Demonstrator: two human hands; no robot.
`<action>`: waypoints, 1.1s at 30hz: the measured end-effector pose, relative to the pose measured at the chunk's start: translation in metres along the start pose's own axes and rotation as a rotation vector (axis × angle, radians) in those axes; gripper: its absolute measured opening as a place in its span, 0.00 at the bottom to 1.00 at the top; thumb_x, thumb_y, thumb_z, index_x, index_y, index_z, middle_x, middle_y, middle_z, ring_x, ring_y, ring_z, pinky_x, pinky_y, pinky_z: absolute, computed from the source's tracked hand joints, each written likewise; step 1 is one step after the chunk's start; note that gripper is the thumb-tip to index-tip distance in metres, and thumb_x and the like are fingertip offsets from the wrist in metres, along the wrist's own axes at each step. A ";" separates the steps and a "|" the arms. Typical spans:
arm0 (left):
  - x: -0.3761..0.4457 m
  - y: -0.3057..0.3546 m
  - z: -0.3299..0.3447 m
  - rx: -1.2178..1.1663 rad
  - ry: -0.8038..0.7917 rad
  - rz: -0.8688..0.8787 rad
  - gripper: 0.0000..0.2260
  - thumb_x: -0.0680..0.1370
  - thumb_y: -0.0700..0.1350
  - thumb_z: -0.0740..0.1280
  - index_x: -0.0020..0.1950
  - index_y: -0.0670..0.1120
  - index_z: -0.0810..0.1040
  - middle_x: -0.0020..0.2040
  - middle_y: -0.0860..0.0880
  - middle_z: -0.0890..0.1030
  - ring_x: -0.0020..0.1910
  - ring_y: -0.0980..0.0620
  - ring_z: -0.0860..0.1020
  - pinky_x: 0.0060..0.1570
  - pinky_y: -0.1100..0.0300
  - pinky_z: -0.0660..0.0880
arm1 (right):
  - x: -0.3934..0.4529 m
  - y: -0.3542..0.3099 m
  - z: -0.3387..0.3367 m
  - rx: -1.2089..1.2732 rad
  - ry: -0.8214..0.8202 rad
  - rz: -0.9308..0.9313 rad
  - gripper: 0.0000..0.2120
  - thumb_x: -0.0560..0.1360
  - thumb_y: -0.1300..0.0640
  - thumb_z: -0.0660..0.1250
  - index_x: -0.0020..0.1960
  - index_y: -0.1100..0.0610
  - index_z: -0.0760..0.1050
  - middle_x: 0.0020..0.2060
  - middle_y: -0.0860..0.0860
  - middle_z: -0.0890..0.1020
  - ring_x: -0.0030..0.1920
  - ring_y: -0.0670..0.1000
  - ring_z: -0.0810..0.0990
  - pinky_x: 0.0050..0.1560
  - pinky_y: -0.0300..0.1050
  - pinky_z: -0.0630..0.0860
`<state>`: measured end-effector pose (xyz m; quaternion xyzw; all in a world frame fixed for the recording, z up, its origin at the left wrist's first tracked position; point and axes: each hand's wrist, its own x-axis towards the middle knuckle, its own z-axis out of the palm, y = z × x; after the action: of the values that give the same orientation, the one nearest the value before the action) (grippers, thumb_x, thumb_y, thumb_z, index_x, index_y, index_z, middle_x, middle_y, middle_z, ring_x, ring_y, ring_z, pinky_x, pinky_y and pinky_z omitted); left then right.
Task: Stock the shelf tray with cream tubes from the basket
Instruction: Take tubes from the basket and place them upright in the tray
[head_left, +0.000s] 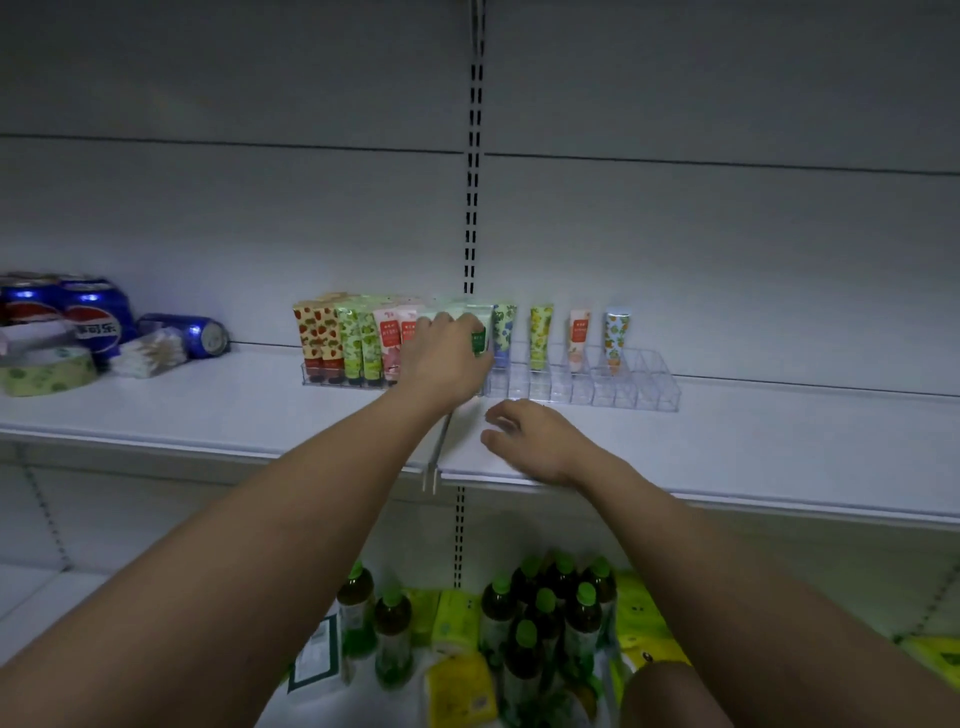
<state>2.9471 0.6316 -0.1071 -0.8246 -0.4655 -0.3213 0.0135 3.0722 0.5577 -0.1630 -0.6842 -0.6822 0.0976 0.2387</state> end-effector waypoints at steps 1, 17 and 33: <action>-0.009 0.001 -0.004 -0.031 -0.028 -0.025 0.18 0.78 0.52 0.64 0.67 0.49 0.73 0.64 0.44 0.75 0.64 0.42 0.70 0.60 0.49 0.71 | -0.004 -0.007 -0.001 0.001 0.039 0.014 0.19 0.77 0.50 0.63 0.66 0.55 0.74 0.63 0.54 0.77 0.61 0.53 0.76 0.57 0.45 0.72; -0.227 -0.049 0.033 -0.453 0.016 -0.256 0.08 0.76 0.41 0.63 0.46 0.51 0.80 0.38 0.55 0.79 0.38 0.54 0.77 0.40 0.63 0.71 | -0.129 -0.040 0.097 0.168 -0.219 0.242 0.09 0.78 0.57 0.62 0.43 0.61 0.78 0.33 0.54 0.81 0.24 0.50 0.75 0.22 0.36 0.69; -0.413 -0.094 0.298 -0.328 -1.160 -0.629 0.10 0.80 0.40 0.63 0.57 0.38 0.80 0.51 0.41 0.80 0.51 0.43 0.79 0.55 0.52 0.76 | -0.220 0.173 0.360 0.244 -0.688 0.911 0.08 0.76 0.62 0.67 0.45 0.67 0.79 0.42 0.65 0.83 0.40 0.61 0.85 0.40 0.55 0.83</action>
<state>2.8792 0.4672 -0.5937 -0.6803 -0.5602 0.1178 -0.4577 3.0493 0.4192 -0.5966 -0.8050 -0.3413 0.4851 0.0143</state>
